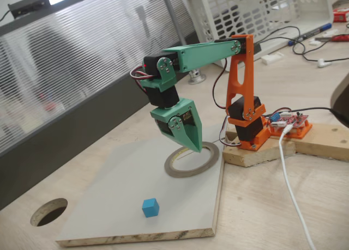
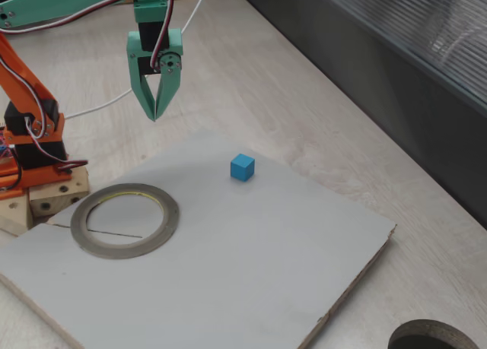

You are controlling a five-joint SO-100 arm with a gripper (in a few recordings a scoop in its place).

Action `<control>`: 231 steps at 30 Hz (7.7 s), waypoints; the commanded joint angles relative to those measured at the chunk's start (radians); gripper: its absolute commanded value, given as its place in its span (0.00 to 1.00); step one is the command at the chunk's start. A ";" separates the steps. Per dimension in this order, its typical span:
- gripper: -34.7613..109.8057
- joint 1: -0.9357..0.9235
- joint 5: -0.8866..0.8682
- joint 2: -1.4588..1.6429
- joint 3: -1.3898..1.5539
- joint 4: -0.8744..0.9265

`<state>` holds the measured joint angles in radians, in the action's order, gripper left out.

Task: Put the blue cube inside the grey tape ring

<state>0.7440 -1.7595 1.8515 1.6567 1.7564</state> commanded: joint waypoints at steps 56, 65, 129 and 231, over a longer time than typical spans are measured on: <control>0.25 -0.069 -0.014 -0.719 -0.742 0.041; 0.25 -0.069 -0.014 -0.715 -0.742 0.041; 0.90 -0.071 -0.015 -0.698 -0.744 0.221; 0.70 -0.072 -0.012 -0.871 -0.640 -0.020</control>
<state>0.6657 -1.7625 0.9541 1.0385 1.7334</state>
